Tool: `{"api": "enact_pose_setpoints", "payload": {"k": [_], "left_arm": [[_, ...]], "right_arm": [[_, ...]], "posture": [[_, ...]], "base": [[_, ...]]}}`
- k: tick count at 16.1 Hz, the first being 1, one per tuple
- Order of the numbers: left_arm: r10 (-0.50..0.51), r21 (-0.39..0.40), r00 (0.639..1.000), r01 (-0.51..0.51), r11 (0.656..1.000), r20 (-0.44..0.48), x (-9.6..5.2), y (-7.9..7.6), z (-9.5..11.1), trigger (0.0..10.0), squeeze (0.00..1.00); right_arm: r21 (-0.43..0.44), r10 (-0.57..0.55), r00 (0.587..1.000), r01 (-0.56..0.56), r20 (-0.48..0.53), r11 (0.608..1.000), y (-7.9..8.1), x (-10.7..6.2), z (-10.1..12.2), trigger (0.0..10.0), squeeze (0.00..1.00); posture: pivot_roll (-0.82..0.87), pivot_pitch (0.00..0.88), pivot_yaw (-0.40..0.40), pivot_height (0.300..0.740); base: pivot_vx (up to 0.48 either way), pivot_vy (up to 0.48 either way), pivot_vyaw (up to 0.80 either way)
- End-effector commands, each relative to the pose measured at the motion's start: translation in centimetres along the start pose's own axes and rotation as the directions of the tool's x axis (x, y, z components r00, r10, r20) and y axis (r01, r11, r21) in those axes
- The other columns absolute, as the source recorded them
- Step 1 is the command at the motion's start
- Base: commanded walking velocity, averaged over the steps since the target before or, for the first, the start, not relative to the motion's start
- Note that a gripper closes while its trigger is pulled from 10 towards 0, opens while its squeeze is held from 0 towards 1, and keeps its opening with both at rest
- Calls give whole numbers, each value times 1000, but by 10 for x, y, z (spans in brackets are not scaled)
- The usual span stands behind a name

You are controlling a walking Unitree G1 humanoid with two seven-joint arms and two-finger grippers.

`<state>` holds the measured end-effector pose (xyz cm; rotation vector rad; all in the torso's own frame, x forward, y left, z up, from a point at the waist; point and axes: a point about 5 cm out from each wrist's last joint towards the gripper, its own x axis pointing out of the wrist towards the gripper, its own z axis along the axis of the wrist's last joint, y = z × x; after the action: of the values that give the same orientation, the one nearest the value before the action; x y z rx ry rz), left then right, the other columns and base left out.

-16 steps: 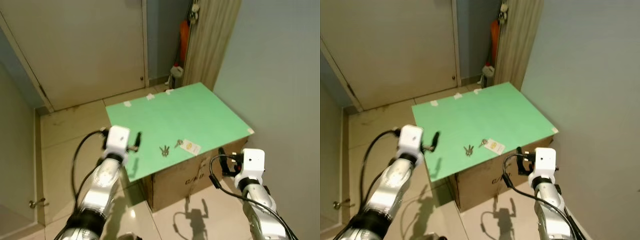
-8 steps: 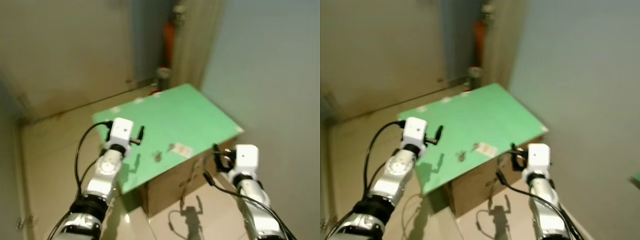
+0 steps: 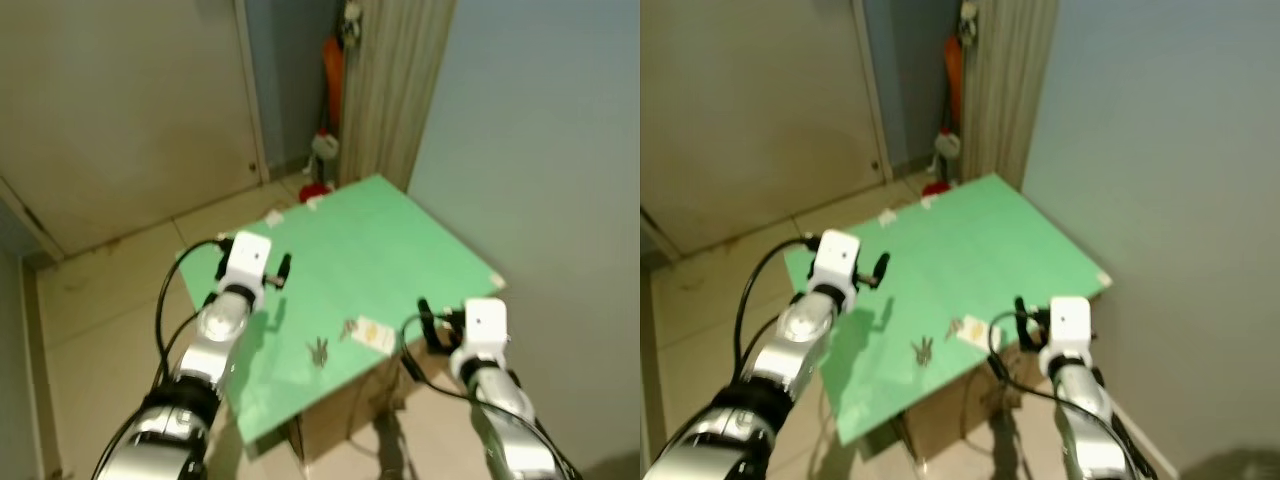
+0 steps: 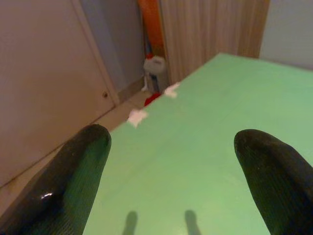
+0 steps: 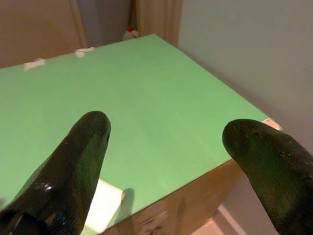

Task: Hang keys on a hook

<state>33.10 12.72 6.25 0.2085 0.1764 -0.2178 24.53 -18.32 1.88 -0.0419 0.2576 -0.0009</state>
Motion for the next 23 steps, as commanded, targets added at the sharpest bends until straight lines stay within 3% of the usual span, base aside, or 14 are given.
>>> {"api": "enact_pose_setpoints", "payload": {"k": [1,4,8,10,13,16,19,20,23], "left_arm": [[-27,-14,1000,27,1000,-7,4,-10,2,10000,0],[-39,7,995,40,999,-95,10,-10,-5,10000,0],[3,21,984,1,1000,-177,6,-5,-21,10000,0],[-8,37,985,15,999,-174,1,-10,-29,10000,0],[13,23,990,-10,1000,-137,-5,-4,-31,10000,0],[21,-20,998,-20,1000,56,-45,24,-24,10000,0],[-45,57,993,39,998,108,-105,43,-21,10000,0],[-112,128,991,102,986,72,-139,36,-29,10000,0],[-184,211,980,166,963,70,-171,17,-27,10000,0]], "right_arm": [[-12,-11,1000,11,8,1000,-7,-2,2,10000,0],[-29,5,1000,-5,-7,1000,-9,-7,0,10000,0],[-53,6,1000,-8,-22,999,-21,-13,1,10000,0],[-65,26,999,-28,-29,997,-19,0,5,10000,0],[-60,39,999,-41,-33,997,-14,11,8,10000,0],[-16,110,992,-111,-66,994,8,31,7,10000,0],[29,201,970,-199,-136,980,31,31,-9,10000,0],[57,258,951,-252,-169,966,44,30,-18,10000,0],[65,310,930,-303,-199,951,55,30,-24,10000,0]], "posture": [[-142,0,9,740],[-167,22,-5,740],[-201,44,-15,740],[-177,52,-16,740],[-100,57,-18,740],[85,121,-41,740],[260,211,-52,740],[334,261,-49,740],[404,349,-54,740]], "base": [[0,0,0],[0,0,0],[0,0,0],[0,0,0],[0,0,0],[0,0,0],[0,0,0],[0,0,0],[0,0,0]]}}
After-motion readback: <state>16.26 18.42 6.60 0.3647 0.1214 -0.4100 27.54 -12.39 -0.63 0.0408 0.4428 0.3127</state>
